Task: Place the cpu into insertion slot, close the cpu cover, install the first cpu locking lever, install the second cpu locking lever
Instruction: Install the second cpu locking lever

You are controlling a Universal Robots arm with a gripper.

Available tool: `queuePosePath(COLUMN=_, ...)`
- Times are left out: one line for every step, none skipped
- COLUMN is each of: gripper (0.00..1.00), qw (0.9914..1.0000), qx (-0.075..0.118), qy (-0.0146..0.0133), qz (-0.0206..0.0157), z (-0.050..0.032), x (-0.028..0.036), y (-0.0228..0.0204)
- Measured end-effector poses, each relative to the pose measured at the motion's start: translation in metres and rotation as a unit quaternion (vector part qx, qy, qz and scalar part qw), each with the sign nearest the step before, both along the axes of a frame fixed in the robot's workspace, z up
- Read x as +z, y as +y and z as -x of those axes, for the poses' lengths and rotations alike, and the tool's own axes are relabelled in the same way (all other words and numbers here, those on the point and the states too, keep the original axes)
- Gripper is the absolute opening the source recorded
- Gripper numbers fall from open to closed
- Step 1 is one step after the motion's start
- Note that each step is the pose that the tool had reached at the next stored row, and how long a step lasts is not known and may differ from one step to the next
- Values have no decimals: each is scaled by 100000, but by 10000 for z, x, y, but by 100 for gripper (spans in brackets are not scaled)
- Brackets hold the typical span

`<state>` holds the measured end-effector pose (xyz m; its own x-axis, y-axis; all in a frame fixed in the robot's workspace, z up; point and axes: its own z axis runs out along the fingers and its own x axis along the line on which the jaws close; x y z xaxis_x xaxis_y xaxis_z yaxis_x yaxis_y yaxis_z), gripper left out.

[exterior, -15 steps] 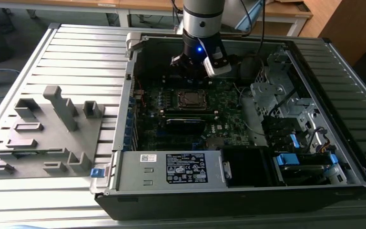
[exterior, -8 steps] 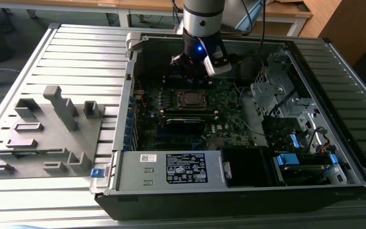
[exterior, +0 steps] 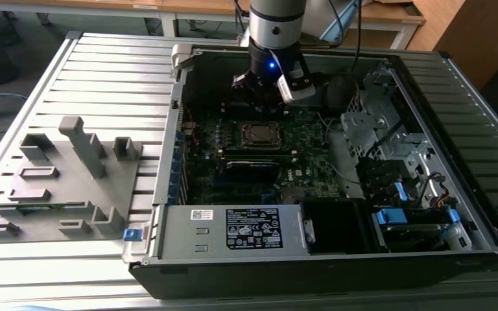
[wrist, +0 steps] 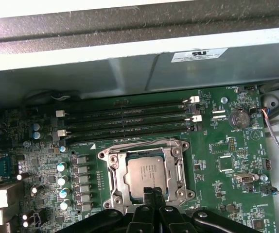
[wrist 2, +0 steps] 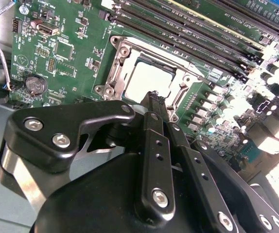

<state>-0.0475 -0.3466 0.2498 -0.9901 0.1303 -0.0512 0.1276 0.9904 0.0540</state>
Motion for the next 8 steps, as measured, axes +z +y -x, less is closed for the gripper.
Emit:
queuePosePath(gripper=11, qw=100000, qx=2, qy=1, qz=4, z=0, x=8, y=0)
queuePosePath(gripper=11, qw=100000, qx=2, qy=1, qz=2, z=0, x=16, y=0)
queuePosePath(gripper=11, qw=100000, qx=2, qy=2, qz=4, z=0, x=16, y=0)
queuePosePath(gripper=11, qw=100000, qx=0, qy=1, qz=5, z=0, x=16, y=0)
queuePosePath(gripper=11, qw=100000, qx=1, qy=1, qz=5, z=0, x=17, y=0)
queuePosePath(gripper=11, qw=100000, qx=1, qy=2, qz=5, z=0, x=17, y=0)
queuePosePath(gripper=11, qw=100000, qx=0, qy=3, qz=6, z=0, x=17, y=0)
queuePosePath(gripper=11, qw=100000, qx=0, qy=3, qz=4, z=0, x=17, y=0)
